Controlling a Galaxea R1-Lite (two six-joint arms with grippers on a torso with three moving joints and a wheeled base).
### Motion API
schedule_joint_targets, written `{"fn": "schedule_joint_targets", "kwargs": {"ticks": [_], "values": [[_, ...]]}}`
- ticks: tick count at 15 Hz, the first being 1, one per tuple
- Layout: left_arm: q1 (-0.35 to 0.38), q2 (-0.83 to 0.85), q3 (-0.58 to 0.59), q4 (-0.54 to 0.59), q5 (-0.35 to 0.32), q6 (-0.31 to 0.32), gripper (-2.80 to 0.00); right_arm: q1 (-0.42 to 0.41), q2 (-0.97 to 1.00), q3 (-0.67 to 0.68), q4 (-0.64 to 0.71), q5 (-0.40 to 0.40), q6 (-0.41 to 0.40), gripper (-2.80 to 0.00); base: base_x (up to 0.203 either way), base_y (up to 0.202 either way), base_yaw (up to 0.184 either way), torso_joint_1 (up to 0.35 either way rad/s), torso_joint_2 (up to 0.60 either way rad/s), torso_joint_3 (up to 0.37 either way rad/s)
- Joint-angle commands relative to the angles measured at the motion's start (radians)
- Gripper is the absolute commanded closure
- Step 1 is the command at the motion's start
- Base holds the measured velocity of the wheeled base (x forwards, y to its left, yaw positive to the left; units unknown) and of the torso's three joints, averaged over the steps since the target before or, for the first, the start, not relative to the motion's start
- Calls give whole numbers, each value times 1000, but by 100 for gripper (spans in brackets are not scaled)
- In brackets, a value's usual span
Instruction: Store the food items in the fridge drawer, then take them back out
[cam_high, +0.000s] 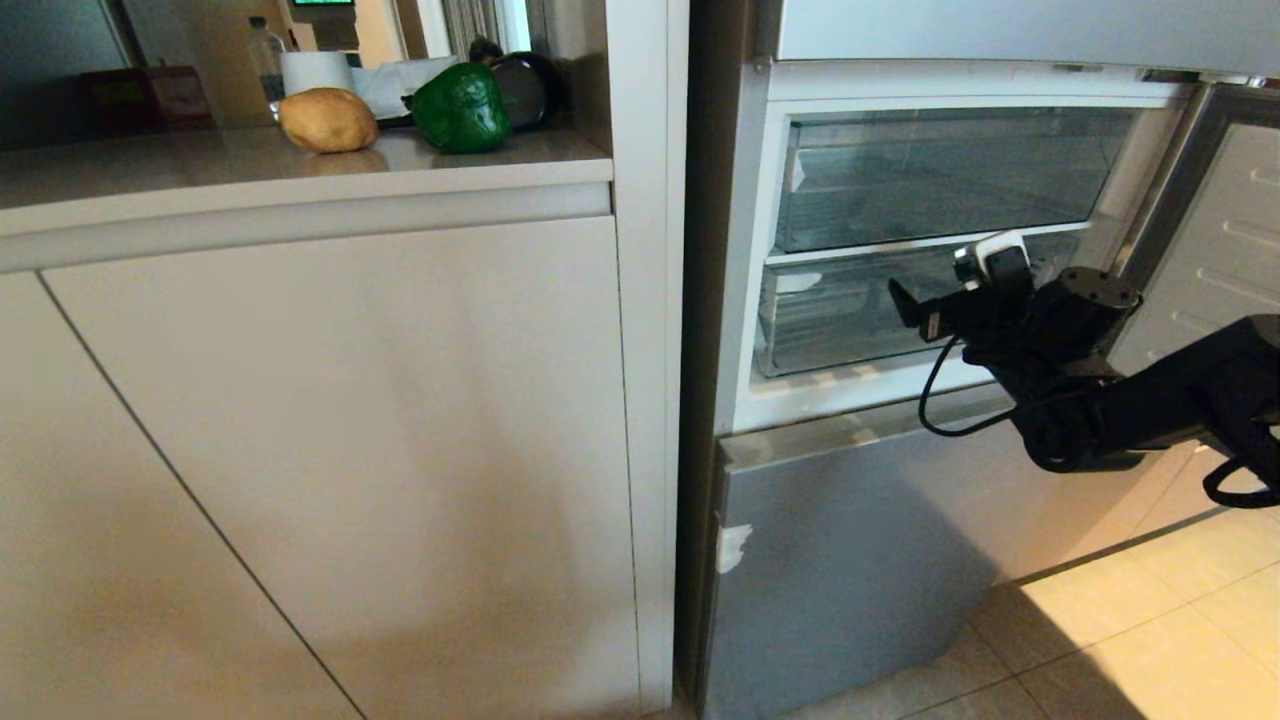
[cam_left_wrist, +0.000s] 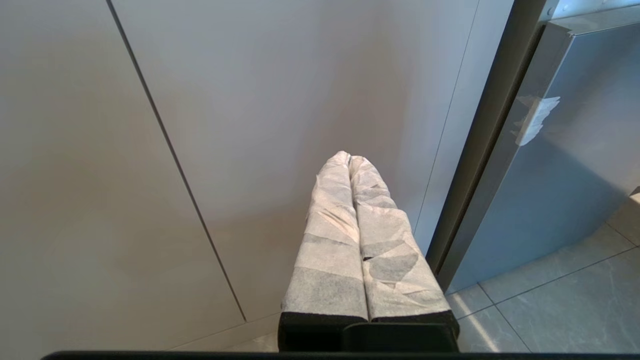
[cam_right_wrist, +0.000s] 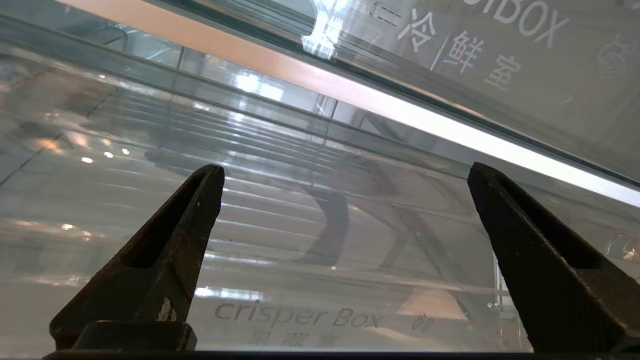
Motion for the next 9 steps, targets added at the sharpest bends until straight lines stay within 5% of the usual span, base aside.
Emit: {"fn": "schedule_joint_targets", "kwargs": {"ticks": [1, 9], "values": [[0, 1, 0, 0, 0, 1, 0, 0, 11, -14, -6, 1, -2, -280, 0, 0, 0, 0, 0, 0], [0, 1, 0, 0, 0, 1, 0, 0, 7, -14, -21, -8, -13, -280, 0, 0, 0, 0, 0, 0]]}}
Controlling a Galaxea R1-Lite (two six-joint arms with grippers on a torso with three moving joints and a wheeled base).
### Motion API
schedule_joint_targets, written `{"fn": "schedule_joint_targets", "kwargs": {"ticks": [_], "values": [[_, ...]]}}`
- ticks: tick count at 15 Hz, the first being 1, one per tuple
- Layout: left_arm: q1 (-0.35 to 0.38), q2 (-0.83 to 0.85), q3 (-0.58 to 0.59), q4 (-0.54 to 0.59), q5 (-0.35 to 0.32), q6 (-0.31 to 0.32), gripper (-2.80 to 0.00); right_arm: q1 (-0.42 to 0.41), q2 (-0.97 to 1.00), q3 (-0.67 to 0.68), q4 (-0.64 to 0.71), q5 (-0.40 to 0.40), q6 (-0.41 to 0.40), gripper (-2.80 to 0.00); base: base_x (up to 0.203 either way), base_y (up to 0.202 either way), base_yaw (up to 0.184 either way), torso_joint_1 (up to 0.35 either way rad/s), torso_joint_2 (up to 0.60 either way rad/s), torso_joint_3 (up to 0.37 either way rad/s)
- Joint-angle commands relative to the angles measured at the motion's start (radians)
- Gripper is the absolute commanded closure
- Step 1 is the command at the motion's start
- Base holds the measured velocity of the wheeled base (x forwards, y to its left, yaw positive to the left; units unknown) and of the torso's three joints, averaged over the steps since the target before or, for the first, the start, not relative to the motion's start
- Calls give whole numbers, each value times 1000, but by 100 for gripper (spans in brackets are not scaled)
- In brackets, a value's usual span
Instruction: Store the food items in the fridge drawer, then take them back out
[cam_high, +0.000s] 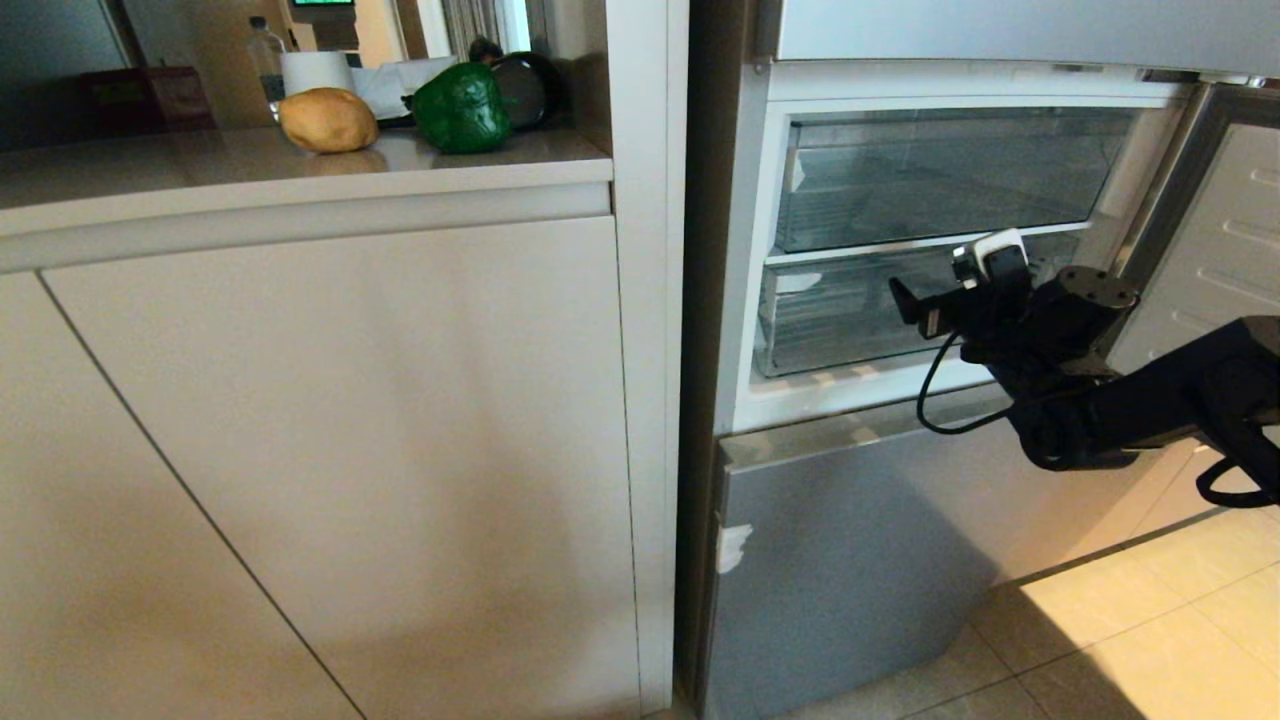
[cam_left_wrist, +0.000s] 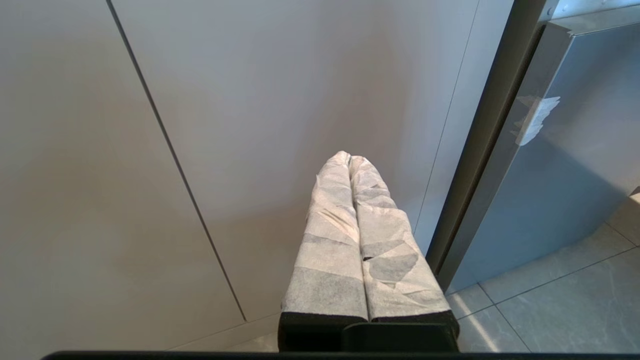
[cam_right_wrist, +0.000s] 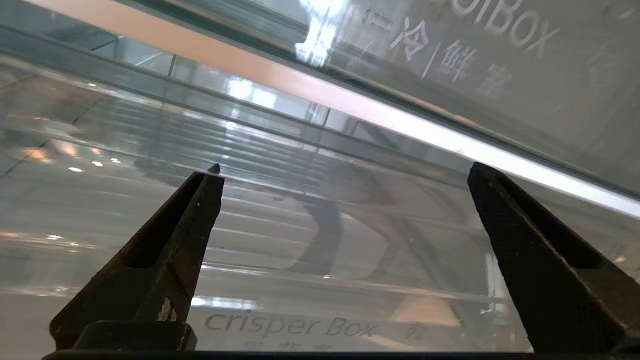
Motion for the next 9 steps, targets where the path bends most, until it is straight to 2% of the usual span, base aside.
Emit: {"fn": "schedule_joint_targets", "kwargs": {"ticks": [1, 9], "values": [[0, 1, 0, 0, 0, 0, 0, 0, -11, 12, -22, 1, -7, -280, 0, 0, 0, 0, 0, 0], [0, 1, 0, 0, 0, 1, 0, 0, -86, 249, -155, 3, -12, -280, 0, 0, 0, 0, 0, 0]]}}
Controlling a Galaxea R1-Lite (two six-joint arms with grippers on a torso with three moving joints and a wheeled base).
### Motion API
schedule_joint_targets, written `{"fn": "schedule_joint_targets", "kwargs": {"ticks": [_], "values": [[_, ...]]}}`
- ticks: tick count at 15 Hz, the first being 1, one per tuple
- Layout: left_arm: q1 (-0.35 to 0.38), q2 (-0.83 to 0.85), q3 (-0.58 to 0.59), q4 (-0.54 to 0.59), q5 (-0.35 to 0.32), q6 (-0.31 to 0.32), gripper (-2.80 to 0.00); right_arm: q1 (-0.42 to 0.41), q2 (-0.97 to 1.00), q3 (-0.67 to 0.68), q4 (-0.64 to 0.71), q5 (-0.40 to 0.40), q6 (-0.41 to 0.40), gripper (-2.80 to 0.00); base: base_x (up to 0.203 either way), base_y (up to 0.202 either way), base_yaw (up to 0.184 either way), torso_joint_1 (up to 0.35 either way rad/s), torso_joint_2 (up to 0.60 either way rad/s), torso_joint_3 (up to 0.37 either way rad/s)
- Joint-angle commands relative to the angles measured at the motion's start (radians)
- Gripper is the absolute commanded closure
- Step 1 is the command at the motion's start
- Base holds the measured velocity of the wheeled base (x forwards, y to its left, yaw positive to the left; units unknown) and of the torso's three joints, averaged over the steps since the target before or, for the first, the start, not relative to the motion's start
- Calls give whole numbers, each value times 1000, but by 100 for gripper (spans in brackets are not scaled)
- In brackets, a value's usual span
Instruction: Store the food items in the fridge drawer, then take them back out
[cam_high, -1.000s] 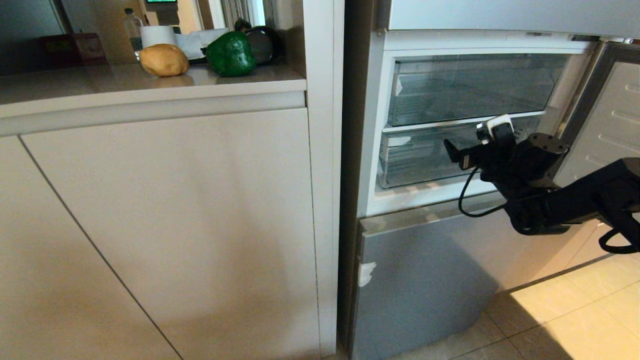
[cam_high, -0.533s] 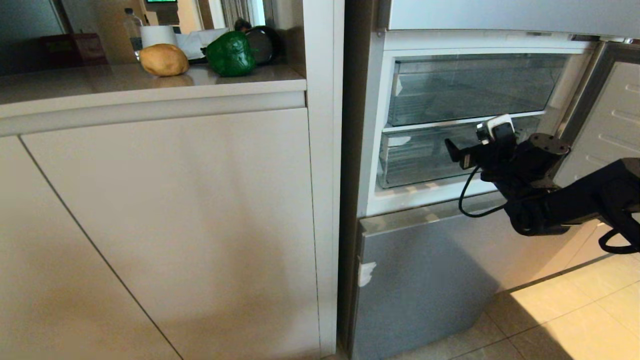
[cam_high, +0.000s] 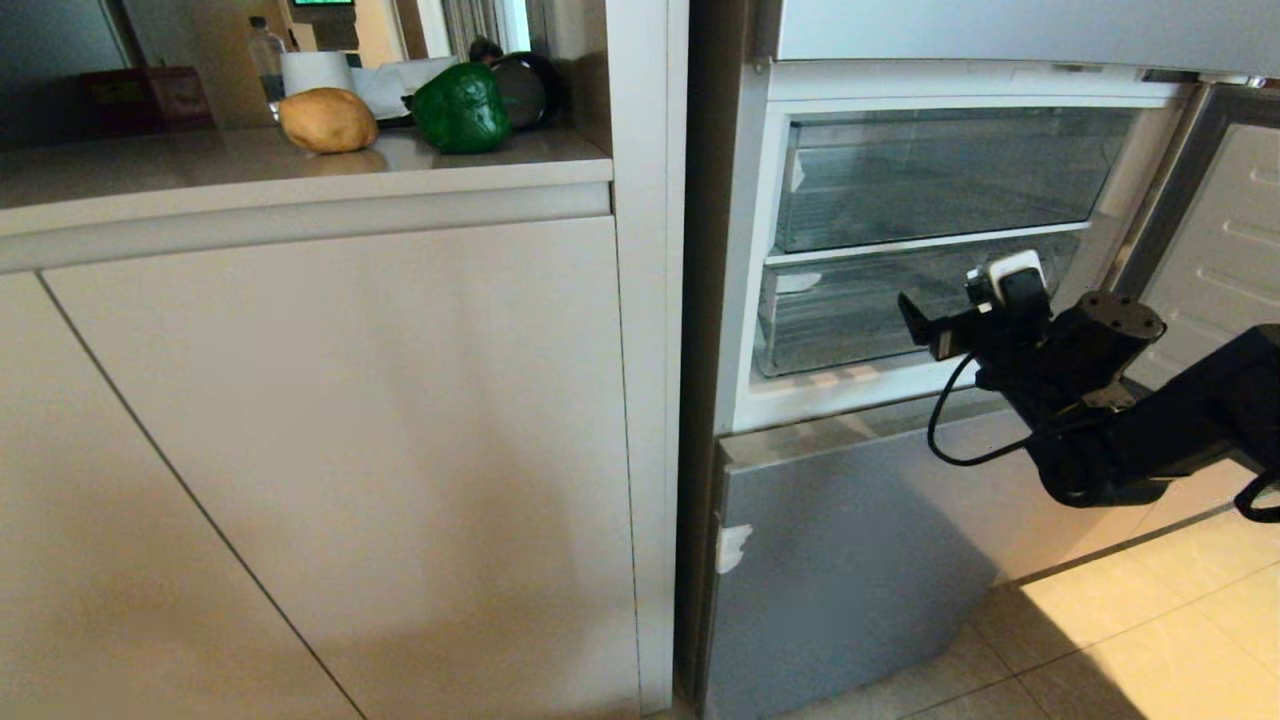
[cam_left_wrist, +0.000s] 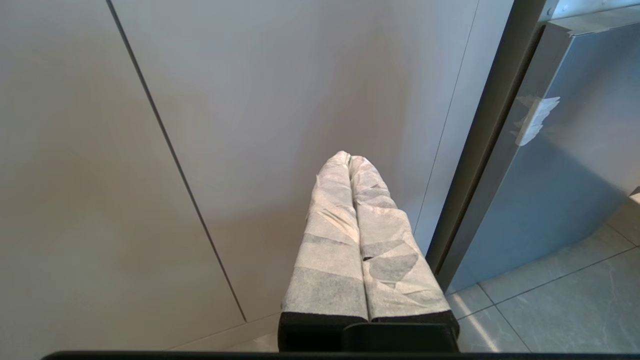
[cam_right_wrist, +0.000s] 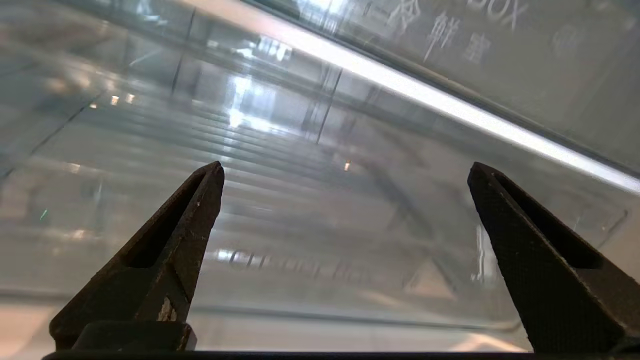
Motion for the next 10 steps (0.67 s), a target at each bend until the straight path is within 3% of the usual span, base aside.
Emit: {"fn": "schedule_joint_targets", "kwargs": {"ticks": [1, 10], "values": [[0, 1, 0, 0, 0, 1, 0, 0, -10, 15, -3, 2, -2, -280, 0, 0, 0, 0, 0, 0], [0, 1, 0, 0, 0, -1, 0, -6, 76, -224, 146, 2, -2, -280, 0, 0, 0, 0, 0, 0]]}}
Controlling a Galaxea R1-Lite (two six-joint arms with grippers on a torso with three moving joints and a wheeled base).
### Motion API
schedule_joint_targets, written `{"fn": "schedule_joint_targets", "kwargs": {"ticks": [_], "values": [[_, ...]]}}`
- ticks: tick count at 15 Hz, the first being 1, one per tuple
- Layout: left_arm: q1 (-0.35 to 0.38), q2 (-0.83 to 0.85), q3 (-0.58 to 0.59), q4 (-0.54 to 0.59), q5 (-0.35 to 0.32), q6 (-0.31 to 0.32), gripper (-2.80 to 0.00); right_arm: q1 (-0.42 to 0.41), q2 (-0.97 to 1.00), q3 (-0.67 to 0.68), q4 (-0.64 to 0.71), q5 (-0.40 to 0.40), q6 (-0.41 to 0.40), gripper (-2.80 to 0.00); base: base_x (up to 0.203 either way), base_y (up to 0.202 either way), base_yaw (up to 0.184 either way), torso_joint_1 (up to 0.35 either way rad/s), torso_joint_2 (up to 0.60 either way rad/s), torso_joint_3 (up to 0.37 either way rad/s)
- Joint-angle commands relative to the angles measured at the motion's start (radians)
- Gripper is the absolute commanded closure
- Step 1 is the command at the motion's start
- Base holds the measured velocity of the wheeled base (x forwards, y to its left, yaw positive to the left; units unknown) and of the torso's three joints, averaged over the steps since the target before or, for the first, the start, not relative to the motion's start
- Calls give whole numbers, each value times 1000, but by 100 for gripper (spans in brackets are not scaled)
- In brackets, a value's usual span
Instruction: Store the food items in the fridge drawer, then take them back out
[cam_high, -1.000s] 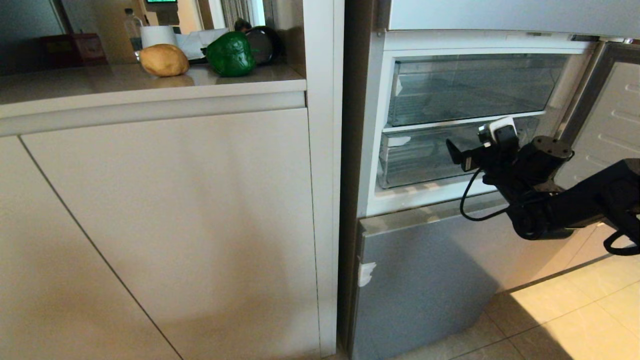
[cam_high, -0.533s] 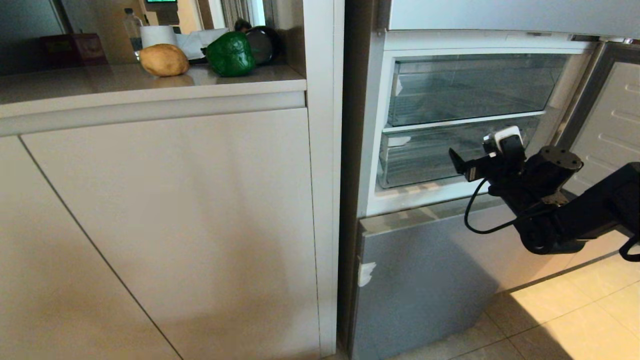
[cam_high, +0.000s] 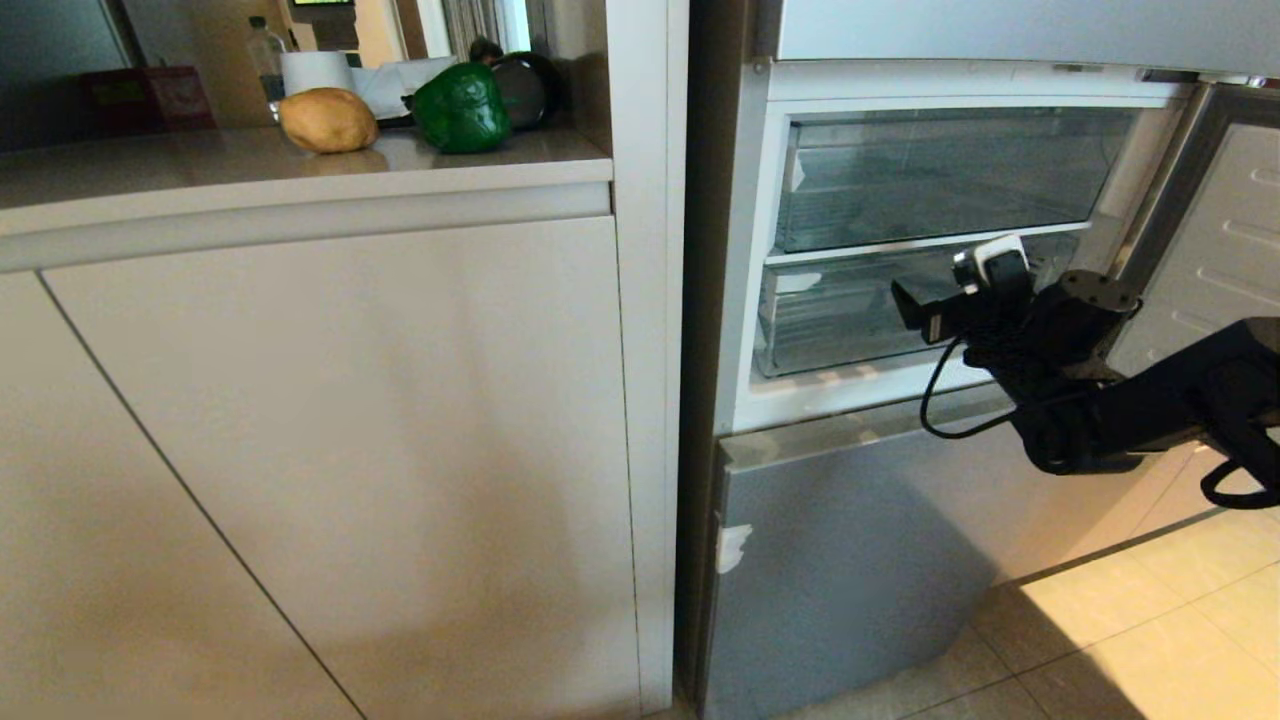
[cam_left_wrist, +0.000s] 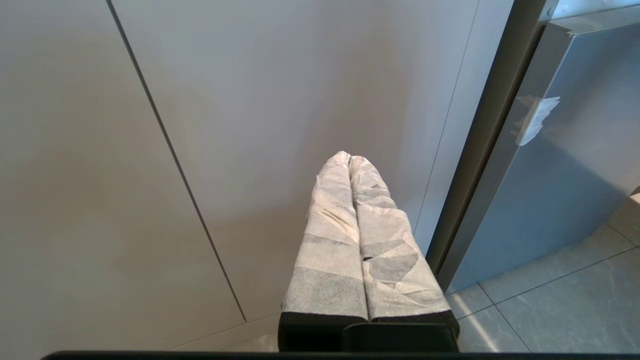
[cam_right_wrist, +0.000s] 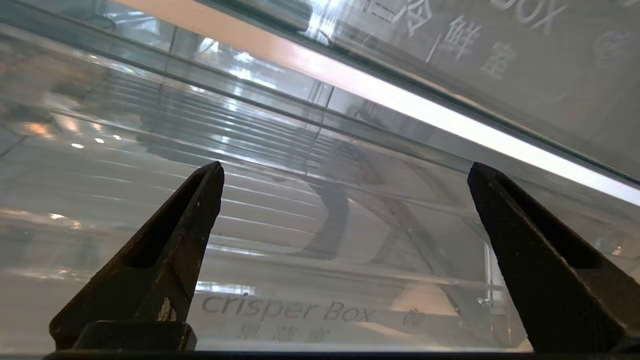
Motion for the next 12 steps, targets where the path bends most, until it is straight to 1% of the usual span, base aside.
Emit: {"fn": "schedule_joint_targets", "kwargs": {"ticks": [1, 7, 9, 12], "values": [[0, 1, 0, 0, 0, 0, 0, 0, 12, -25, -2, 1, -3, -280, 0, 0, 0, 0, 0, 0], [0, 1, 0, 0, 0, 1, 0, 0, 21, -75, 16, 1, -3, -280, 0, 0, 0, 0, 0, 0], [0, 1, 0, 0, 0, 1, 0, -2, 16, -67, 7, -1, -1, -280, 0, 0, 0, 0, 0, 0], [0, 1, 0, 0, 0, 0, 0, -3, -3, -35, -41, -18, -3, -280, 0, 0, 0, 0, 0, 0]]}}
